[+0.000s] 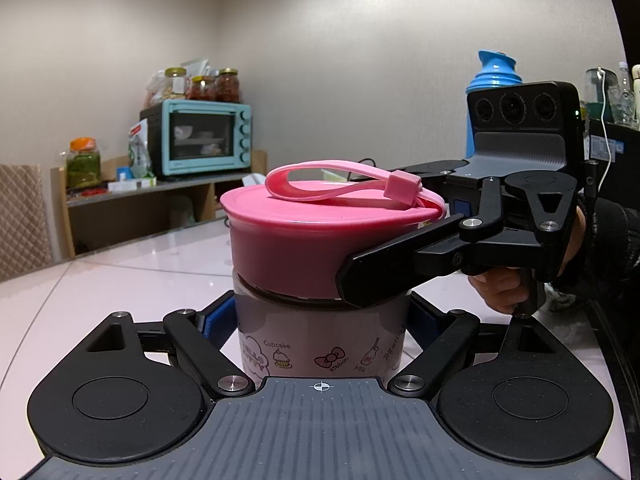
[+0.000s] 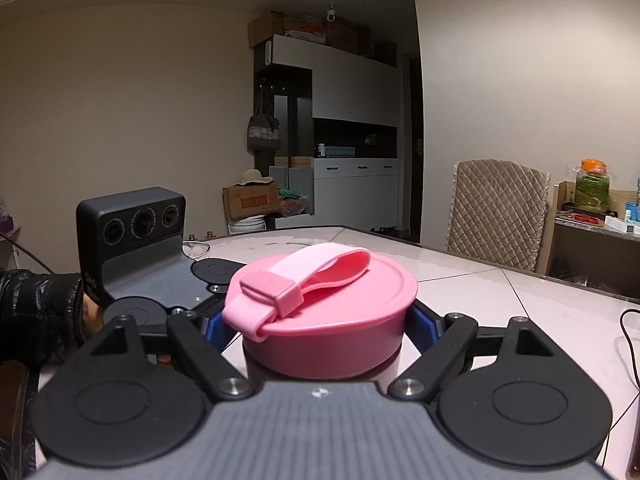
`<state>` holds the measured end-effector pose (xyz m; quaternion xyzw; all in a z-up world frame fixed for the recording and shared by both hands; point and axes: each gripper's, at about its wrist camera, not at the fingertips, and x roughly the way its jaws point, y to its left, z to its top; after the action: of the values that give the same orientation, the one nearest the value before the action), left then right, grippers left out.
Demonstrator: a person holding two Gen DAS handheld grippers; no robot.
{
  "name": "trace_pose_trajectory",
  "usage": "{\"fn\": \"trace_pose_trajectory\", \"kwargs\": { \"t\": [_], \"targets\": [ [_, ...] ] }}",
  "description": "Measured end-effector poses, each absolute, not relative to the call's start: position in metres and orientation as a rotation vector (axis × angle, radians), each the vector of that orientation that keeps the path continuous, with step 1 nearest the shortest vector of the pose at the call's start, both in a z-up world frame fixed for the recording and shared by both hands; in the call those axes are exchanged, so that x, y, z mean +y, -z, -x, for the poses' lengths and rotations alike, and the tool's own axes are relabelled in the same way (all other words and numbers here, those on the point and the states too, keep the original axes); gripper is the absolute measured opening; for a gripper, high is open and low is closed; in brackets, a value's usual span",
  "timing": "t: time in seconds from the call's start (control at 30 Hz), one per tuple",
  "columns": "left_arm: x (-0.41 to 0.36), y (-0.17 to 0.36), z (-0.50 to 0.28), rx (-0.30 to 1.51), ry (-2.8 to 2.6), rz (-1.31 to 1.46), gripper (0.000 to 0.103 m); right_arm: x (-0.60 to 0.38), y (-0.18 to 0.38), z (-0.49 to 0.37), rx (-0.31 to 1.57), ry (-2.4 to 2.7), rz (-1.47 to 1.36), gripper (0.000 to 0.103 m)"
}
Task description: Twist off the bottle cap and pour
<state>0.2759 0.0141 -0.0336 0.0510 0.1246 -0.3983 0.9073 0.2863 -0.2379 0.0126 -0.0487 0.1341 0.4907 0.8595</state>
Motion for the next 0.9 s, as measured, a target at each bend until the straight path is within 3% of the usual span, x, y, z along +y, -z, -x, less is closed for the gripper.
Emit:
{"fn": "trace_pose_trajectory", "kwargs": {
  "t": [0.03, 0.07, 0.9],
  "targets": [
    [0.014, 0.034, -0.276, 0.257, 0.822, -0.105, 0.089, -0.237, -0.013, -0.285, 0.282, -1.015, 0.107, 0.1],
    [0.014, 0.034, -0.276, 0.257, 0.822, -0.105, 0.089, -0.236, -0.013, -0.283, 0.277, -1.006, 0.11, 0.103],
    [0.013, 0.035, -0.276, 0.257, 0.822, -0.106, 0.09, -0.185, -0.013, -0.22, 0.276, -0.448, 0.06, 0.103]
  ]
}}
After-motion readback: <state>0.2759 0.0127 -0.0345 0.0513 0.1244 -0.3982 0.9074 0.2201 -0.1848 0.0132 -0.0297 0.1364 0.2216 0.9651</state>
